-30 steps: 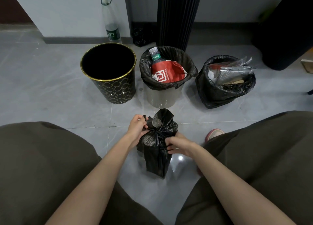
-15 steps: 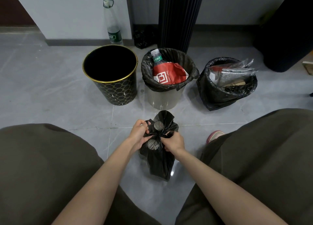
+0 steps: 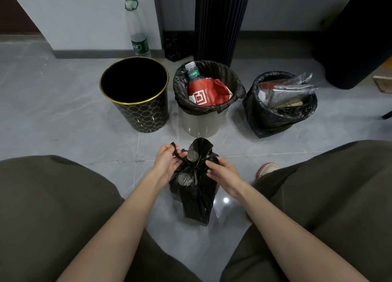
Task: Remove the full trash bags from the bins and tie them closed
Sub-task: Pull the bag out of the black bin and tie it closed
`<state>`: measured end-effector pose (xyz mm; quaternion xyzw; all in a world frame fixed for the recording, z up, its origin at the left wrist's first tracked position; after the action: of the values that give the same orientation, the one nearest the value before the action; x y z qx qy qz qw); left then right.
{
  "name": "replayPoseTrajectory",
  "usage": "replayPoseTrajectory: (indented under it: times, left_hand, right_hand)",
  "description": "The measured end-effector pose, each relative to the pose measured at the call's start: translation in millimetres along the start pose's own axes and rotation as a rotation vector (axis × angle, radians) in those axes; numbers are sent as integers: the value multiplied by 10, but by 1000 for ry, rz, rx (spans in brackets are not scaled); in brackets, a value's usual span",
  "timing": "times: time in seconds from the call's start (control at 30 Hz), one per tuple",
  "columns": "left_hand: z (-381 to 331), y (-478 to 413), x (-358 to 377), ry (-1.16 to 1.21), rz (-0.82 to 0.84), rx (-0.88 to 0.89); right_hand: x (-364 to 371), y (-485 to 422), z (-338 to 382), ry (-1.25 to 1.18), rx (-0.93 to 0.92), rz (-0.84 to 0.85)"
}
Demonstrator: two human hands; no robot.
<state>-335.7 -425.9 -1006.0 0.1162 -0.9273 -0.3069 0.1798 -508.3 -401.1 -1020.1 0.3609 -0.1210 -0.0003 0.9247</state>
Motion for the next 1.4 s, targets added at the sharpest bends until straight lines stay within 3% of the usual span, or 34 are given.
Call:
replayPoseTrajectory:
  times: [0.23,0.4,0.5,0.7,0.83,0.97,1.03,1.2,1.27,1.4]
  left_hand:
    - [-1,-14,-1,-82,-26,67]
    - [124,-40,-63,7,-79,-6]
    - [167,-44,-87,-3,-104,-1]
    - [36,7,9,-354,-43,132]
    - [59,96,221,-830,129,276]
    - [210,69,212,-1277,254,501]
    - [256,41,183,-1324,253,537]
    - [258,-20,177,-1191,215,480]
    - [255,-28,183,-1212,224,471]
    - [229,-39,184,-1263,250,478]
  right_hand:
    - [-8,22,33,-88,7,-108]
    - [-43,-3,20,-319,143,-259]
    - [-22,32,-7,-334,169,-306]
    - [49,-19,215,-14,-118,-210]
    - [96,-33,347,108,-233,-186]
    - [90,20,432,79,-200,-129]
    - [93,20,450,86,-186,-114]
    - [32,10,480,66,-182,-89]
    - [-11,2,483,244,-298,-78]
    - [36,27,547,1063,-655,116]
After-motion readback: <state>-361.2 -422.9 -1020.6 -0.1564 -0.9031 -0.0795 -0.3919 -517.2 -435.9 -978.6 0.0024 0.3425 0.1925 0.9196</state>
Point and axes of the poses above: each hand's wrist, its own y-axis away from the middle knuckle, its own x-axis out of the palm, z = x × y, the point moved 1 cm from there along -y, towards the middle knuckle, and after that the axes turned 1 degree about z, right-handed, at the moved point
